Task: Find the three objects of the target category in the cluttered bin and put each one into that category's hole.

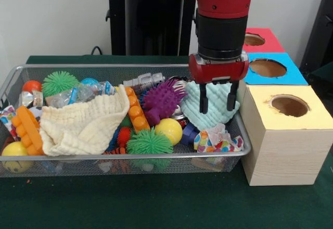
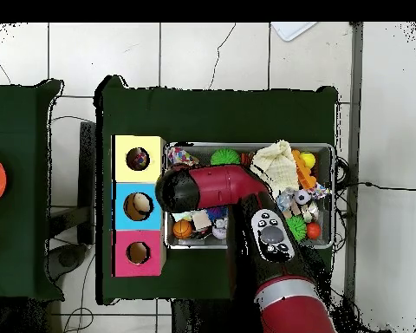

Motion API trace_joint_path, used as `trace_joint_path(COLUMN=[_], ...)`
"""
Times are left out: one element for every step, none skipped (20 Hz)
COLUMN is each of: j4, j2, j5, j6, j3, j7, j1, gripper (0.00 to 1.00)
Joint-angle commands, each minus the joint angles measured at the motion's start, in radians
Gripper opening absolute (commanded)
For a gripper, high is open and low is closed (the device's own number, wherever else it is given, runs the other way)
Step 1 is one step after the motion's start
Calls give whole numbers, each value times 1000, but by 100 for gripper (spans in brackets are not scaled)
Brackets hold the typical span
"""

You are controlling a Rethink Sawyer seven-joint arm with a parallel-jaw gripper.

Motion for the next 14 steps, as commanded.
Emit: trace_joint_path(j4=[-96, -99, -102, -104, -108, -111, -113, -120, -131, -141, -156, -167, -178, -181], j2=[116, 121, 124, 126, 122, 122, 121, 123, 127, 129, 131, 132, 134, 136], j5=[-41, -40, -38, -37, -32, -30, -34, -35, -47, -51, -57, -59, -61, -61], j6=[-55, -58, -58, -59, -50, -47, -48, -45, -49, -50, -49, -41, -33, -33], j3=[24, 26, 28, 27, 33, 34, 30, 27, 17, 13, 9, 9, 10, 10], j7=[45, 44, 45, 46, 41, 40, 39, 36, 31, 27, 18, 9, 0, -2], j1=[0, 0, 1, 3, 1, 1, 5, 6, 9, 8, 2, -3, -8, -11], gripper=[100, 100, 100, 100, 100, 100, 100, 100, 100, 100, 100, 100, 100, 100])
